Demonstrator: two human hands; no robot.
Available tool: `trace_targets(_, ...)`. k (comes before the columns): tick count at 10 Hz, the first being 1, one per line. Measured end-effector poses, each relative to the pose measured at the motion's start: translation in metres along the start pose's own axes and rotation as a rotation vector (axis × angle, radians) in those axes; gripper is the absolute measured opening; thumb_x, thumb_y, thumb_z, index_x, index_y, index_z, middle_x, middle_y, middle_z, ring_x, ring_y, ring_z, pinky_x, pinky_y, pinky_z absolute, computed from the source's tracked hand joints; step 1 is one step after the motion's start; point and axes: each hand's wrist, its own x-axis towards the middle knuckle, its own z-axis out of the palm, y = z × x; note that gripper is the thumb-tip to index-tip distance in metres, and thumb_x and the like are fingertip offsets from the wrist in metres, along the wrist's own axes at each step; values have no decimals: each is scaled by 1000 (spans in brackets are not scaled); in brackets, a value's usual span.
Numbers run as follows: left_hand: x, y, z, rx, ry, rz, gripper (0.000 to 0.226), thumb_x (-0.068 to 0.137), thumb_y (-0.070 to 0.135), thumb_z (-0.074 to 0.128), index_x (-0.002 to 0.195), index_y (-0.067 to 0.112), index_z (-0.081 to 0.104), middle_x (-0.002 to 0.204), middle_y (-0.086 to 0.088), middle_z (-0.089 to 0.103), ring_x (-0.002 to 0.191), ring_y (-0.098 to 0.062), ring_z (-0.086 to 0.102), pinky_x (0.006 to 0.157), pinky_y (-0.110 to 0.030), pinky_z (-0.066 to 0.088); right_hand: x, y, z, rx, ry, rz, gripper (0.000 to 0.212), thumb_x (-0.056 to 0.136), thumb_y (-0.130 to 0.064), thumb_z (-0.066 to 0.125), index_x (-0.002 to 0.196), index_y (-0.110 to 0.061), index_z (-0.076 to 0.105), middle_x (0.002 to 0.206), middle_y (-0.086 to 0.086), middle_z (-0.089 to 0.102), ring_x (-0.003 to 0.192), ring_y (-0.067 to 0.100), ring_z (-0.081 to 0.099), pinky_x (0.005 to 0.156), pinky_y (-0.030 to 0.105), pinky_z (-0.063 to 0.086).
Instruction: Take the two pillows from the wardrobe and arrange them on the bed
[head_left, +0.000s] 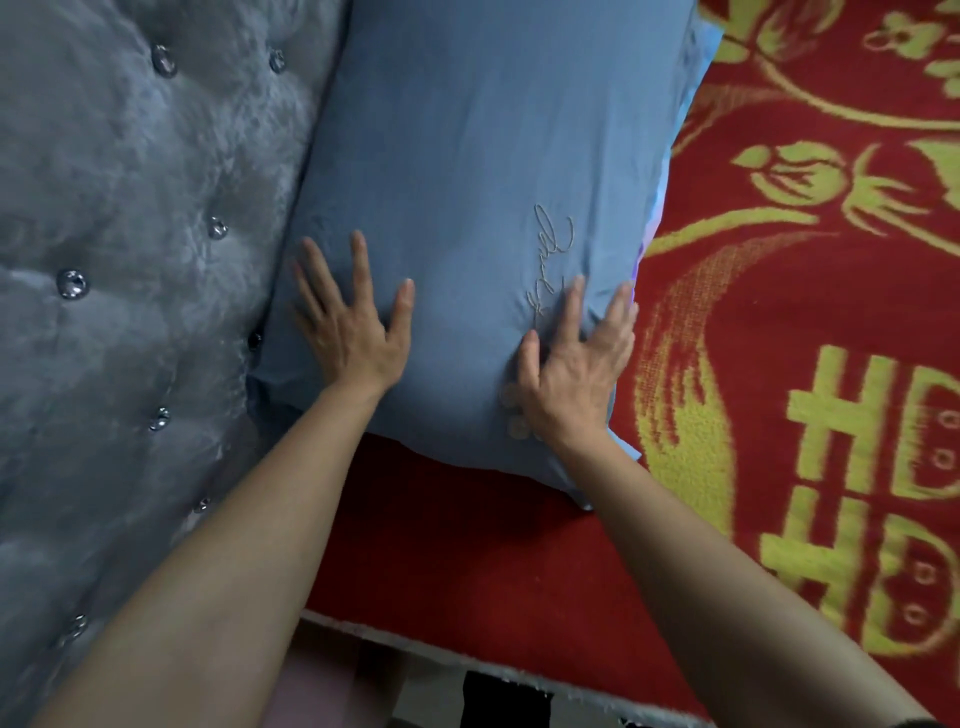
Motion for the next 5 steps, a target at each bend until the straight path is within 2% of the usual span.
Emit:
trace_targets(1, -27, -3, 14, 93, -62, 67, 75, 90, 72, 20, 154, 33, 15, 162, -18, 8, 148, -39, 8, 112, -68, 7, 5, 7, 8, -136, -81, -255, 72, 95, -61, 37, 157, -29, 21, 165, 18, 5, 150, 47, 1, 120, 61, 7)
trace_targets(2, -33, -4, 19, 140, -105, 81, 74, 91, 72, 19, 154, 33, 11, 162, -17, 6, 149, -38, 5, 112, -69, 4, -4, 36, 15, -207, -163, -307, 77, 92, -70, 31, 157, -31, 15, 166, 11, 4, 151, 45, 1, 120, 61, 10)
trace_targets(3, -36, 3, 11, 134, -128, 70, 73, 93, 70, 17, 154, 33, 6, 162, -17, 3, 149, -37, 1, 113, -66, 1, -24, 60, 4, -217, -248, -272, 80, 92, -72, 29, 158, -29, 10, 167, 11, 1, 151, 43, 0, 120, 59, 15)
trace_targets(4, -51, 14, -5, 145, -214, 29, 72, 95, 64, 15, 155, 27, 4, 162, -18, -1, 149, -37, -3, 117, -64, 2, -27, 62, -21, -275, -378, -260, 82, 92, -74, 24, 158, -30, 3, 167, 8, -5, 151, 42, 1, 120, 56, 16)
trace_targets(5, -66, 19, -31, 131, -363, 2, 73, 96, 62, 17, 155, 22, 4, 163, -17, -5, 149, -33, -9, 118, -60, 3, -12, 53, -59, -324, -509, -346, 78, 93, -71, 23, 158, -31, 4, 167, 8, -5, 151, 40, 6, 119, 54, 17)
